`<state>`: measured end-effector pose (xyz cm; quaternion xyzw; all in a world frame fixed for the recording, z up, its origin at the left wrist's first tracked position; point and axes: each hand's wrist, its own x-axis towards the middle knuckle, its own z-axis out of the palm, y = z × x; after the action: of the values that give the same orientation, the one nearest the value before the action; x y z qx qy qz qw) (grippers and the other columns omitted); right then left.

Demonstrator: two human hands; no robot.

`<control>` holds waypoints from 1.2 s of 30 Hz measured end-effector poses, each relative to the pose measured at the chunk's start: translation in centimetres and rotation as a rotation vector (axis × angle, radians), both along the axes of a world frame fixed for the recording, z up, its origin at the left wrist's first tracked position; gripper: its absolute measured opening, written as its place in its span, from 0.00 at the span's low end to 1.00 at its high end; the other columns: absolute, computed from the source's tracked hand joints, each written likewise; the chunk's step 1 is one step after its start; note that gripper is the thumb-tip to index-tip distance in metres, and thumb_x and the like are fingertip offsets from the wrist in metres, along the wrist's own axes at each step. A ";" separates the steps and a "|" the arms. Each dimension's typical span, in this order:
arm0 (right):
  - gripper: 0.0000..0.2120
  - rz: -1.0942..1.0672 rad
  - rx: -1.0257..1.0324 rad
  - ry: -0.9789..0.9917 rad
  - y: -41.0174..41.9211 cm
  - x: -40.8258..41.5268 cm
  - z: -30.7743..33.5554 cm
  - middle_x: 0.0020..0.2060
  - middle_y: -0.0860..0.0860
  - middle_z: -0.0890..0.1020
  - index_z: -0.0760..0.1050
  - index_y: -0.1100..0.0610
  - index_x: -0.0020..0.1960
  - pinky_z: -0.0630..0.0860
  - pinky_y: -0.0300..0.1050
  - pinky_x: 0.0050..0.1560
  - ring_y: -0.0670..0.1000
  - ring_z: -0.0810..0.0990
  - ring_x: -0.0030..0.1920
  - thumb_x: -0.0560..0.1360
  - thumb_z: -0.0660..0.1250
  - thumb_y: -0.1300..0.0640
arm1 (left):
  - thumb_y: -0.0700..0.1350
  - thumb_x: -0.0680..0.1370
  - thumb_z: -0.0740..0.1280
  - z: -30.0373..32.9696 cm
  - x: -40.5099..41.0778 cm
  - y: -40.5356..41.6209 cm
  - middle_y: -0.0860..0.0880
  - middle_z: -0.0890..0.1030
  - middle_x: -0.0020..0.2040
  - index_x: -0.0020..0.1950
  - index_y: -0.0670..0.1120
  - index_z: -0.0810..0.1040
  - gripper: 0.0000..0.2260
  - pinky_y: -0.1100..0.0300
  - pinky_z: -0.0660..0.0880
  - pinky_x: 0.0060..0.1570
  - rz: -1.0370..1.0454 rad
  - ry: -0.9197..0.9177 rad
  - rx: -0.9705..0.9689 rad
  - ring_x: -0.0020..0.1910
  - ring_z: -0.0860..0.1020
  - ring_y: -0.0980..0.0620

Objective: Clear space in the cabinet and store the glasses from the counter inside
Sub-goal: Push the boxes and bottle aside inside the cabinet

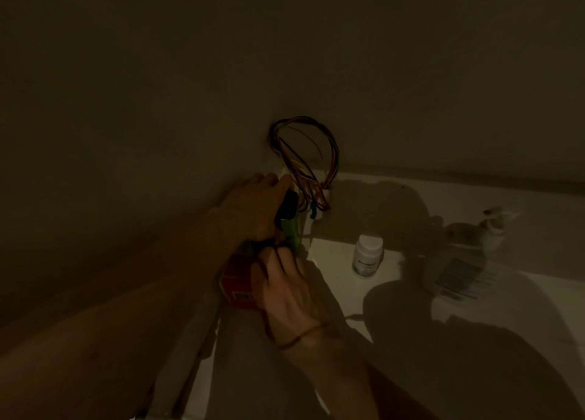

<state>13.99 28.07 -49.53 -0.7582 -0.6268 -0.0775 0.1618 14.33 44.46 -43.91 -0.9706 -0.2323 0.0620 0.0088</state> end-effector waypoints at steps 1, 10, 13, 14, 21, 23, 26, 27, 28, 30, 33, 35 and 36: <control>0.17 0.022 -0.018 -0.013 0.2 0.0 -0.3 0.63 0.60 0.77 0.76 0.63 0.64 0.73 0.49 0.54 0.59 0.77 0.59 0.77 0.62 0.63 | 0.56 0.66 0.79 0.0 0.0 0.0 0.45 0.71 0.64 0.71 0.48 0.62 0.41 0.48 0.72 0.56 -0.001 0.001 0.016 0.61 0.70 0.44; 0.15 -0.031 -0.012 0.052 0.8 1.5 -0.9 0.63 0.60 0.77 0.76 0.64 0.64 0.73 0.53 0.58 0.62 0.74 0.63 0.78 0.66 0.64 | 0.51 0.70 0.77 0.6 0.1 0.1 0.45 0.74 0.61 0.71 0.49 0.65 0.33 0.48 0.75 0.54 0.020 -0.005 0.012 0.59 0.74 0.43; 0.19 -0.022 0.091 -0.007 -0.2 1.2 -0.9 0.54 0.58 0.83 0.83 0.60 0.55 0.78 0.51 0.58 0.59 0.81 0.57 0.65 0.78 0.61 | 0.51 0.67 0.80 1.6 -0.2 0.2 0.45 0.73 0.62 0.75 0.51 0.62 0.42 0.49 0.75 0.54 0.047 -0.005 -0.088 0.61 0.73 0.43; 0.21 -0.003 0.115 0.044 -0.6 1.1 -0.8 0.54 0.58 0.83 0.82 0.60 0.54 0.78 0.52 0.57 0.59 0.81 0.56 0.62 0.79 0.60 | 0.52 0.66 0.82 2.1 -0.1 0.2 0.45 0.72 0.64 0.77 0.52 0.59 0.46 0.50 0.74 0.55 0.057 0.013 -0.119 0.62 0.72 0.43; 0.09 -0.250 0.438 0.199 -8.1 6.7 0.6 0.40 0.49 0.81 0.80 0.53 0.46 0.75 0.45 0.39 0.50 0.78 0.39 0.74 0.65 0.50 | 0.52 0.72 0.76 3.3 2.6 -6.9 0.50 0.70 0.71 0.72 0.54 0.68 0.31 0.61 0.66 0.56 -0.062 -0.367 -0.291 0.67 0.69 0.49; 0.08 -0.404 0.454 0.195 -11.5 8.8 0.4 0.31 0.41 0.74 0.73 0.46 0.38 0.67 0.35 0.31 0.42 0.72 0.30 0.74 0.62 0.45 | 0.58 0.72 0.75 2.2 3.7 -10.1 0.51 0.69 0.72 0.74 0.56 0.65 0.34 0.56 0.70 0.62 -0.162 -0.311 -0.296 0.68 0.69 0.50; 0.19 -0.702 0.412 0.181 -16.9 11.3 -0.7 0.25 0.38 0.64 0.60 0.45 0.32 0.58 0.33 0.31 0.37 0.63 0.25 0.76 0.58 0.36 | 0.62 0.69 0.75 -0.1 5.4 -13.7 0.49 0.68 0.72 0.77 0.55 0.59 0.42 0.52 0.71 0.62 -0.228 -0.148 -0.199 0.68 0.69 0.46; 0.21 -0.783 0.416 0.191 -18.6 12.4 -1.1 0.25 0.40 0.65 0.59 0.45 0.33 0.58 0.34 0.30 0.38 0.64 0.25 0.75 0.59 0.34 | 0.60 0.69 0.76 -0.8 5.8 -14.4 0.47 0.68 0.72 0.78 0.53 0.59 0.43 0.52 0.72 0.62 -0.219 -0.089 -0.159 0.68 0.69 0.45; 0.21 -0.840 0.432 0.213 -20.0 13.5 -1.4 0.28 0.41 0.68 0.60 0.46 0.36 0.59 0.36 0.29 0.41 0.67 0.26 0.74 0.64 0.34 | 0.58 0.70 0.77 -1.5 6.1 -14.8 0.46 0.67 0.72 0.78 0.52 0.59 0.42 0.51 0.71 0.62 -0.197 -0.029 -0.117 0.68 0.68 0.44; 0.22 -0.863 0.458 0.278 -21.9 15.5 -1.5 0.42 0.45 0.74 0.65 0.45 0.46 0.66 0.40 0.32 0.48 0.76 0.37 0.67 0.75 0.39 | 0.50 0.72 0.76 -2.4 6.6 -15.2 0.44 0.66 0.72 0.77 0.50 0.61 0.38 0.50 0.70 0.63 -0.143 0.027 -0.020 0.69 0.66 0.43; 0.43 -0.731 0.351 0.437 -21.4 18.1 -0.3 0.65 0.53 0.71 0.67 0.51 0.70 0.79 0.54 0.53 0.55 0.75 0.61 0.61 0.84 0.49 | 0.39 0.74 0.69 -3.0 7.0 -15.0 0.42 0.67 0.70 0.76 0.47 0.63 0.31 0.49 0.70 0.61 -0.093 -0.002 0.037 0.66 0.68 0.41; 0.48 -0.578 0.273 0.549 -20.0 19.0 0.8 0.70 0.57 0.70 0.66 0.57 0.75 0.75 0.57 0.64 0.58 0.73 0.66 0.61 0.85 0.53 | 0.37 0.74 0.67 -3.2 6.8 -14.6 0.41 0.68 0.67 0.74 0.46 0.65 0.28 0.48 0.73 0.59 -0.080 -0.012 -0.035 0.62 0.71 0.39; 0.46 -0.526 0.233 0.539 -19.4 19.4 0.9 0.69 0.58 0.72 0.67 0.58 0.74 0.75 0.56 0.63 0.58 0.74 0.65 0.62 0.85 0.54 | 0.37 0.75 0.66 -3.2 6.6 -14.5 0.41 0.68 0.66 0.72 0.46 0.67 0.26 0.48 0.74 0.58 -0.057 -0.001 -0.091 0.61 0.73 0.39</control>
<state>33.38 8.65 -48.60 -0.8626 -0.3332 0.0149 0.3803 20.93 29.97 -47.07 -0.9763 -0.2017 0.0716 -0.0338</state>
